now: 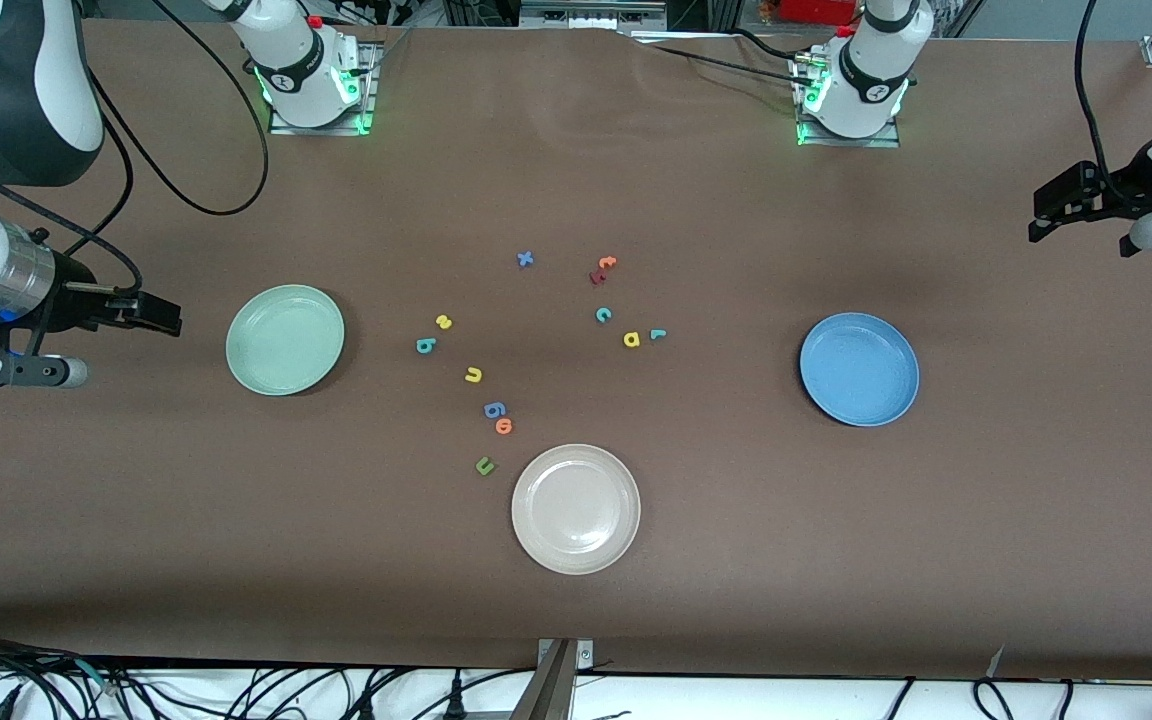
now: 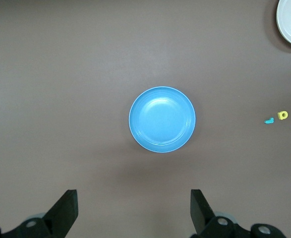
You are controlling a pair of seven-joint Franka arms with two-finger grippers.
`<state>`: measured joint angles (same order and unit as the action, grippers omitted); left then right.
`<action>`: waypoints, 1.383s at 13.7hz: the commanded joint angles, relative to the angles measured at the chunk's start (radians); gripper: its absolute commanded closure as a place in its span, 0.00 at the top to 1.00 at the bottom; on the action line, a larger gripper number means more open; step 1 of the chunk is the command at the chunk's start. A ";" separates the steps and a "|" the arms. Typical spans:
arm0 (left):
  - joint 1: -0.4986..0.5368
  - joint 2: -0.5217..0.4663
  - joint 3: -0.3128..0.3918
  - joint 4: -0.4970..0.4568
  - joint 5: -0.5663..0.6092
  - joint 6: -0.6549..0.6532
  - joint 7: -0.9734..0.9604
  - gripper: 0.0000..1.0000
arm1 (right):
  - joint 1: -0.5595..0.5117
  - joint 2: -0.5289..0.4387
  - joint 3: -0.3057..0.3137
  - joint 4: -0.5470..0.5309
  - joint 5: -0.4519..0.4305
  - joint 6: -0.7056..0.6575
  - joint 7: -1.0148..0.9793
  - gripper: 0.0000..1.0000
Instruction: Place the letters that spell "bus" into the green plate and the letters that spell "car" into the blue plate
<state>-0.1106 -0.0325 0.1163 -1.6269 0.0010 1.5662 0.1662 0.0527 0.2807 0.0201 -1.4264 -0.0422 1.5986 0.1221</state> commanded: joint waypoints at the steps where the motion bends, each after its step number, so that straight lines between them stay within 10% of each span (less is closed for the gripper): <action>1: -0.003 -0.007 0.003 -0.007 -0.006 0.008 0.022 1.00 | -0.010 -0.006 0.006 -0.005 0.007 -0.008 -0.012 1.00; 19: -0.006 -0.006 0.003 -0.007 -0.006 0.008 0.022 1.00 | -0.010 -0.006 0.006 -0.009 0.016 -0.009 -0.051 1.00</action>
<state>-0.1115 -0.0320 0.1163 -1.6269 0.0010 1.5662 0.1662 0.0526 0.2818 0.0201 -1.4283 -0.0398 1.5978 0.1035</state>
